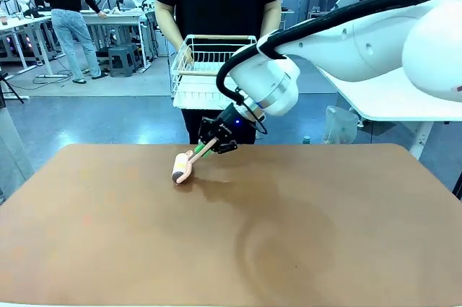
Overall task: Clean the table.
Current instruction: Clean the table with the Lint Roller when the human lifts the Dish drying rack, then place the Lint Roller down when the Dish drying rack is positioned in the middle of the table.
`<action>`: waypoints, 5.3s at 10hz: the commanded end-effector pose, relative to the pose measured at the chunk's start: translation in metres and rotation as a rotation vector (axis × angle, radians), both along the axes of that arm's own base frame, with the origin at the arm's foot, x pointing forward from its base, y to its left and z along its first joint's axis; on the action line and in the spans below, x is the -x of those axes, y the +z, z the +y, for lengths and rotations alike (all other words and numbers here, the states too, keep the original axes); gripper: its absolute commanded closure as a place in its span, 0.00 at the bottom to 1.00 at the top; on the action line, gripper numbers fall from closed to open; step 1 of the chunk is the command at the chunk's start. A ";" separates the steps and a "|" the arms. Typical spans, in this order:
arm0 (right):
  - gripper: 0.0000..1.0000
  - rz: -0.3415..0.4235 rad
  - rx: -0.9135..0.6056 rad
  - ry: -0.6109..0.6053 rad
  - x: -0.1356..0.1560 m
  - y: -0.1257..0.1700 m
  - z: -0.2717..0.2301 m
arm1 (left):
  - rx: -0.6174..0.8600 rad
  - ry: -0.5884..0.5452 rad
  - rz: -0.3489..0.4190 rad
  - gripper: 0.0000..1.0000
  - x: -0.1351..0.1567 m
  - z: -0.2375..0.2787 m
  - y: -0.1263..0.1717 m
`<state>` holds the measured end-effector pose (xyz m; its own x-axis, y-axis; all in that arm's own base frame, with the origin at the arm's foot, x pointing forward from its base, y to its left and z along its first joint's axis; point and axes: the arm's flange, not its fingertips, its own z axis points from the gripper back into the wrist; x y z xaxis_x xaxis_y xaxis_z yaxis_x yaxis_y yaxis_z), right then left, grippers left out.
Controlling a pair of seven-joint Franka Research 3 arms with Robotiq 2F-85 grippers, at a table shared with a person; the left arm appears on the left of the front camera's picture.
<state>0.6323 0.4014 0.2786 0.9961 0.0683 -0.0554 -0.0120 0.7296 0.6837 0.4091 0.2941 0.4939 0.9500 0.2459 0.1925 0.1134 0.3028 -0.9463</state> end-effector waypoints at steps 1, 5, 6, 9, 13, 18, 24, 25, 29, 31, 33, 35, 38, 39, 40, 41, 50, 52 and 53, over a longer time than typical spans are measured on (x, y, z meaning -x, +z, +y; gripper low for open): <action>0.79 0.047 0.147 0.059 0.019 -0.044 0.010 | 0.025 -0.001 -0.016 0.00 0.003 0.001 0.002; 0.79 -0.037 0.133 0.067 0.029 0.001 0.005 | 0.025 -0.001 -0.016 0.00 0.003 0.001 0.002; 0.79 -0.081 0.163 0.082 0.036 0.023 0.001 | 0.025 -0.001 -0.016 0.00 0.003 0.001 0.002; 0.79 -0.218 0.284 0.057 0.077 0.115 -0.040 | 0.025 -0.001 -0.016 0.00 0.003 0.001 0.002; 0.79 -0.237 0.501 0.051 0.139 0.181 -0.142 | 0.025 -0.001 -0.016 0.00 0.003 0.001 0.002; 0.79 -0.223 0.691 -0.058 0.197 0.214 -0.277 | 0.025 -0.001 -0.016 0.00 0.003 0.001 0.002; 0.79 -0.199 0.705 -0.067 0.197 0.213 -0.298 | 0.025 -0.001 -0.016 0.00 0.003 0.001 0.002; 0.79 -0.199 0.705 -0.067 0.197 0.213 -0.298 | 0.025 -0.001 -0.016 0.00 0.003 0.001 0.002; 0.79 -0.199 0.705 -0.067 0.197 0.213 -0.298 | 0.025 -0.001 -0.016 0.00 0.003 0.001 0.002; 0.79 -0.199 0.705 -0.067 0.197 0.213 -0.298 | 0.025 -0.001 -0.016 0.00 0.003 0.001 0.002; 0.79 -0.199 0.705 -0.067 0.197 0.213 -0.298 | 0.025 -0.001 -0.016 0.00 0.003 0.001 0.002; 0.79 -0.199 0.705 -0.067 0.197 0.213 -0.298 | 0.025 -0.001 -0.016 0.00 0.003 0.001 0.002; 0.79 -0.199 0.705 -0.067 0.197 0.213 -0.298 | 0.025 -0.001 -0.016 0.00 0.003 0.001 0.002; 0.79 -0.199 0.705 -0.067 0.197 0.213 -0.298 | 0.025 -0.001 -0.016 0.00 0.003 0.001 0.002; 0.79 -0.199 0.705 -0.067 0.197 0.213 -0.298 | 0.025 -0.001 -0.016 0.00 0.003 0.001 0.002; 0.79 -0.199 0.705 -0.067 0.197 0.213 -0.298 | 0.025 -0.001 -0.016 0.00 0.003 0.001 0.002; 0.79 -0.199 0.705 -0.067 0.197 0.213 -0.298 | 0.025 -0.001 -0.016 0.00 0.003 0.001 0.002; 0.79 -0.199 0.705 -0.067 0.197 0.213 -0.298 | 0.025 -0.001 -0.016 0.00 0.003 0.001 0.002; 0.79 -0.199 0.705 -0.067 0.197 0.213 -0.298 | 0.025 -0.001 -0.016 0.00 0.003 0.001 0.002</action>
